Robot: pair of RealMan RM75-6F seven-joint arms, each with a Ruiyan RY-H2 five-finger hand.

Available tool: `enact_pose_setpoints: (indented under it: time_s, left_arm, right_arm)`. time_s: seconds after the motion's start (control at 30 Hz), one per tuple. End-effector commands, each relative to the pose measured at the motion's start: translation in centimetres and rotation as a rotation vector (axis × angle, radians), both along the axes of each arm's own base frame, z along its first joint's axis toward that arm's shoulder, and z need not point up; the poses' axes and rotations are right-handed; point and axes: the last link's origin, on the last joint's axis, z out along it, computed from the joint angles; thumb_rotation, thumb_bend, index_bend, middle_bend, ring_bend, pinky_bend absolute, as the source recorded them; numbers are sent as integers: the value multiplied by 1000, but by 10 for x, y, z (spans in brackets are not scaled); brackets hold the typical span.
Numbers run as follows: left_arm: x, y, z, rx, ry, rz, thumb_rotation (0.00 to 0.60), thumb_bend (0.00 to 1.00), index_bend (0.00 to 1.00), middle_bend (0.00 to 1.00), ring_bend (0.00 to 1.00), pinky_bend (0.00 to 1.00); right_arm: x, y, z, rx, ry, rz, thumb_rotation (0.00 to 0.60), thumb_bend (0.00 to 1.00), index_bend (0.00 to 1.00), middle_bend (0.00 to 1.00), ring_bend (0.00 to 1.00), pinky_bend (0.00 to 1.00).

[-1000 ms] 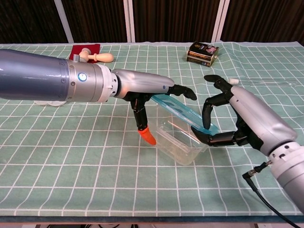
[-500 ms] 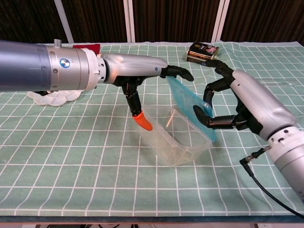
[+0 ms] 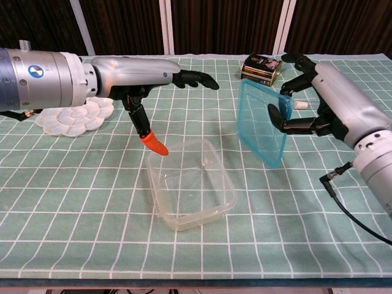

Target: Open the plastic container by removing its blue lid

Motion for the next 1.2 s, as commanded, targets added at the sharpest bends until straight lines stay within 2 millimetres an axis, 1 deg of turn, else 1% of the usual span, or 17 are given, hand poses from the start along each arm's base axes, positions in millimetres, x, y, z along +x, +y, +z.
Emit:
enact_pose_setpoints:
  time_s: [0.03, 0.2, 0.37, 0.43, 0.47, 0.53, 0.6, 0.67, 0.7, 0.8, 0.87, 0.93, 1.0, 1.07, 1.13, 1.2]
  left_arm:
    - [-3, -1, 4, 8, -4, 0, 600, 0, 0, 0, 0, 68]
    - [-9, 0, 14, 27, -17, 10, 600, 0, 0, 0, 0, 68]
    - [-18, -2, 29, 57, -42, 32, 600, 0, 0, 0, 0, 68]
    - [-22, -2, 35, 69, -48, 42, 600, 0, 0, 0, 0, 68]
    - [-25, -3, 39, 78, -52, 49, 600, 0, 0, 0, 0, 68]
    - [-32, -4, 47, 97, -59, 64, 600, 0, 0, 0, 0, 68]
    - [-37, -6, 55, 113, -66, 75, 600, 0, 0, 0, 0, 68]
    - [-44, -8, 65, 136, -73, 91, 600, 0, 0, 0, 0, 68]
    - [-47, -10, 69, 146, -75, 96, 600, 0, 0, 0, 0, 68]
    - [-55, -14, 80, 174, -86, 116, 600, 0, 0, 0, 0, 68]
    - [-63, -20, 89, 197, -93, 134, 600, 0, 0, 0, 0, 68]
    - [-74, -27, 99, 225, -93, 158, 600, 0, 0, 0, 0, 68]
    - [-86, -35, 108, 256, -88, 181, 600, 0, 0, 0, 0, 68]
    - [-97, -43, 116, 284, -75, 196, 600, 0, 0, 0, 0, 68]
    - [-114, -56, 126, 328, -60, 218, 600, 0, 0, 0, 0, 68]
    - [-128, -69, 133, 357, -55, 249, 600, 0, 0, 0, 0, 68]
  right_arm:
    - [-3, -4, 2, -6, 13, -8, 600, 590, 698, 83, 0, 0]
    - [-10, -12, 5, -15, 46, -24, 600, 589, 701, 87, 0, 0]
    - [-25, -25, 9, -26, 107, -64, 600, 589, 701, 91, 0, 0]
    - [-34, -31, 12, -23, 140, -95, 600, 589, 682, 90, 0, 0]
    - [-38, -35, 14, -23, 161, -113, 600, 589, 643, 88, 0, 0]
    - [-47, -42, 20, -31, 217, -141, 600, 589, 491, 51, 0, 0]
    - [-54, -49, 26, -38, 271, -158, 600, 580, 191, 4, 0, 0]
    - [-64, -58, 38, -57, 331, -203, 600, 552, 25, 0, 0, 0]
    - [-67, -62, 43, -64, 353, -230, 600, 536, 0, 0, 0, 0]
    - [-73, -70, 60, -101, 375, -282, 600, 523, 0, 0, 0, 0]
    - [-76, -72, 75, -124, 379, -310, 600, 522, 0, 0, 0, 0]
    - [-81, -69, 88, -138, 379, -324, 600, 521, 0, 0, 0, 0]
    - [-87, -61, 99, -140, 385, -330, 600, 516, 0, 0, 0, 0]
    - [-94, -55, 107, -138, 394, -339, 600, 506, 0, 0, 0, 0]
    - [-103, -42, 117, -121, 394, -355, 600, 459, 0, 0, 0, 0]
    - [-113, -31, 125, -105, 411, -371, 600, 346, 0, 0, 0, 0]
